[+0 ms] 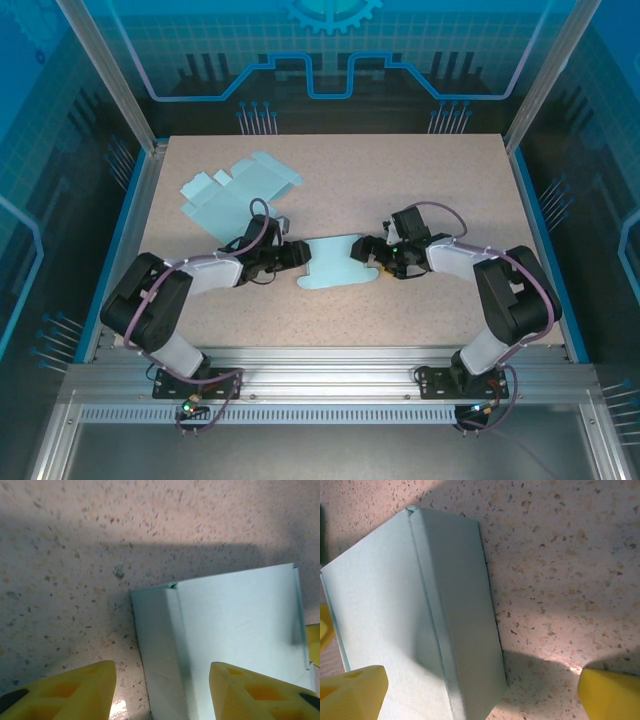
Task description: Fold the paper box
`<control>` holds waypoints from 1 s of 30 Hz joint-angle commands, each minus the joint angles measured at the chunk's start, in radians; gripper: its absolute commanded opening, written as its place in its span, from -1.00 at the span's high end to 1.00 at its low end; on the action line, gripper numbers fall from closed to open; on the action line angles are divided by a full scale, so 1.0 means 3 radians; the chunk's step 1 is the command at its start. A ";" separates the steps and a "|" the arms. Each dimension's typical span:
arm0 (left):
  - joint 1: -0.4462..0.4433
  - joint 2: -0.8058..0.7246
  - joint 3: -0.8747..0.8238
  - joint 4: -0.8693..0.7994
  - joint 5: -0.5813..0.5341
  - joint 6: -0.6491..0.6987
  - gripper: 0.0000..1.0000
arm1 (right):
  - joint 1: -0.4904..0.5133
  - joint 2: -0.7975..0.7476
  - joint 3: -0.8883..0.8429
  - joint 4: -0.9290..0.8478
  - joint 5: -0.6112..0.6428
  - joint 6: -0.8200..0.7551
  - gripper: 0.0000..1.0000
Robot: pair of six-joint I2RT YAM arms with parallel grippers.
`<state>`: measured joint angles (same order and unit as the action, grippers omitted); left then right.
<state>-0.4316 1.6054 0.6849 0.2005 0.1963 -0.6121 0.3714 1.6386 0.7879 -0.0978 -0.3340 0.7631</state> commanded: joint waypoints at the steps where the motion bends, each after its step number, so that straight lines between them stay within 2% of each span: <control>1: 0.0029 0.0137 0.0099 0.0091 0.0240 -0.0033 -0.10 | 0.0074 0.0432 -0.0024 0.0666 -0.0249 -0.0056 -1.00; 6: 0.0033 0.0186 0.0057 0.0068 0.0176 -0.0029 -0.02 | 0.0074 0.0523 -0.0014 0.0787 -0.0345 0.0003 -0.97; 11: 0.0082 0.0216 -0.0122 0.0180 0.0217 -0.0119 0.36 | 0.0086 0.0675 -0.0011 0.1097 -0.0562 0.0171 -0.88; 18: 0.0276 0.0357 -0.0364 0.0566 0.0449 -0.0324 0.76 | 0.0183 0.0764 0.0057 0.1403 -0.0762 0.0292 -0.80; 30: 0.0294 0.0319 -0.0343 0.0585 0.0517 -0.0327 0.77 | 0.0377 0.0721 0.0279 0.1682 -0.1015 0.0411 -0.67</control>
<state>-0.3481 1.6726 0.6113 0.4702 0.3531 -0.7082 0.4557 1.8400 0.8700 0.2832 -0.5629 0.8806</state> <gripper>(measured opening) 0.114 0.838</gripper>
